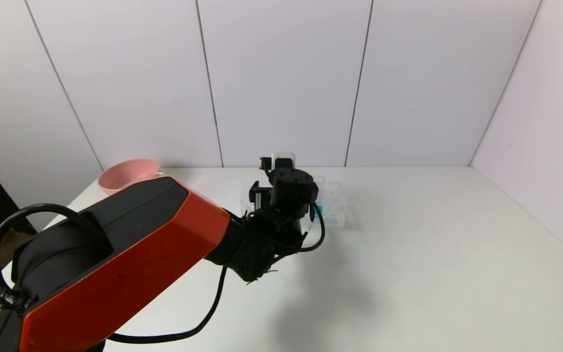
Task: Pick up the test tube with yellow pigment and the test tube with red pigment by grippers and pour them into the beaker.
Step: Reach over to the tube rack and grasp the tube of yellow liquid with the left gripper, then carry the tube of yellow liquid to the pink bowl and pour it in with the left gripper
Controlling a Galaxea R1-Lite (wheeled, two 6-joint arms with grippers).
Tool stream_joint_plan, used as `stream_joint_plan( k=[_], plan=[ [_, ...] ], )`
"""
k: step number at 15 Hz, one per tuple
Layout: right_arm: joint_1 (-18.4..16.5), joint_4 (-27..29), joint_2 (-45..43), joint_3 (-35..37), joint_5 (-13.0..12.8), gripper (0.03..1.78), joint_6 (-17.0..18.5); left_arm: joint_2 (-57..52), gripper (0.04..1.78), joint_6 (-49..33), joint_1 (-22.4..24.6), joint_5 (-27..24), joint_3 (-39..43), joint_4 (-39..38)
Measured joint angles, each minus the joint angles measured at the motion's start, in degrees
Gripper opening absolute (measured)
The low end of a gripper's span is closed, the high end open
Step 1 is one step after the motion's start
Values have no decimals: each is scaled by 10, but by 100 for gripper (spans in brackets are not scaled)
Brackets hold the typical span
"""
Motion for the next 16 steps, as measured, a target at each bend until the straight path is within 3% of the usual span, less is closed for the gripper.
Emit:
stream_joint_plan(
  k=[4,9,16],
  plan=[
    [0,0,0,0,0,171,0,6,136,3,0,-1,-2,-9],
    [0,0,0,0,0,171,0,7,51,13,-1,-2,-3,-18],
    [0,0,0,0,0,171,0,-24,47,74,0,-8,-47,-9]
  ],
)
